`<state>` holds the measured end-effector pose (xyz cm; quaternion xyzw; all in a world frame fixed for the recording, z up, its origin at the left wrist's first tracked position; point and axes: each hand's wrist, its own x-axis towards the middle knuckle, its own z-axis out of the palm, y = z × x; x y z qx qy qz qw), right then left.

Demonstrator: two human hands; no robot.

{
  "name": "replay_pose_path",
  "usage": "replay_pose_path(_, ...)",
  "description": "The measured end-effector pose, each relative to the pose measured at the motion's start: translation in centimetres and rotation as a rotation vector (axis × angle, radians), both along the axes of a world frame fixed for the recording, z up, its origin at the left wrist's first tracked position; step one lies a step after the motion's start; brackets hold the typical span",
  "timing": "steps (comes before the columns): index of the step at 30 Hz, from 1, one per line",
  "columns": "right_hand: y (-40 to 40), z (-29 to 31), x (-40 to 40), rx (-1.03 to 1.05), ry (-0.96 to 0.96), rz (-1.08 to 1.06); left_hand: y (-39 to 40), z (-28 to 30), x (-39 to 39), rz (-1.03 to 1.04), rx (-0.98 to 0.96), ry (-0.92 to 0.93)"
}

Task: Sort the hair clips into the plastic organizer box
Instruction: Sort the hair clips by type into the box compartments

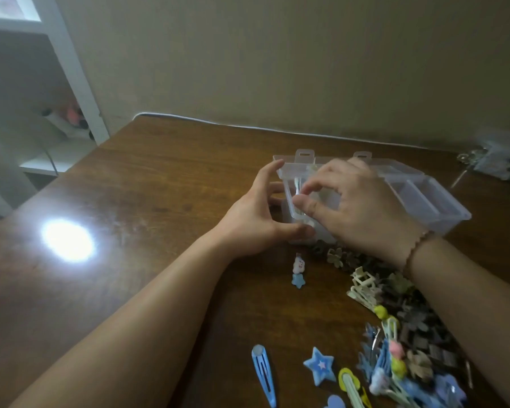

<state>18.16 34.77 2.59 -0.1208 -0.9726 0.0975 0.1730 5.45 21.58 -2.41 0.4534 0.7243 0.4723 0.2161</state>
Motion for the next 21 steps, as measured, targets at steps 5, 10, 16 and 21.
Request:
replay_pose_path(5, 0.5, -0.5, 1.2, 0.063, -0.023, 0.143, 0.0, 0.0, 0.1, 0.000, 0.001, 0.014)
replay_pose_path(10, 0.3, -0.2, 1.1, 0.298, -0.149, 0.078, 0.1, 0.0, 0.1, 0.001, 0.003, 0.019)
replay_pose_path(16, 0.4, -0.1, 0.2, 0.215, 0.017, 0.058, 0.1, -0.1, 0.0, 0.010, 0.003, 0.007)
replay_pose_path(21, 0.3, 0.1, 0.5, 0.322, -0.259, 0.092, 0.1, 0.0, 0.0, -0.004, 0.000, 0.021)
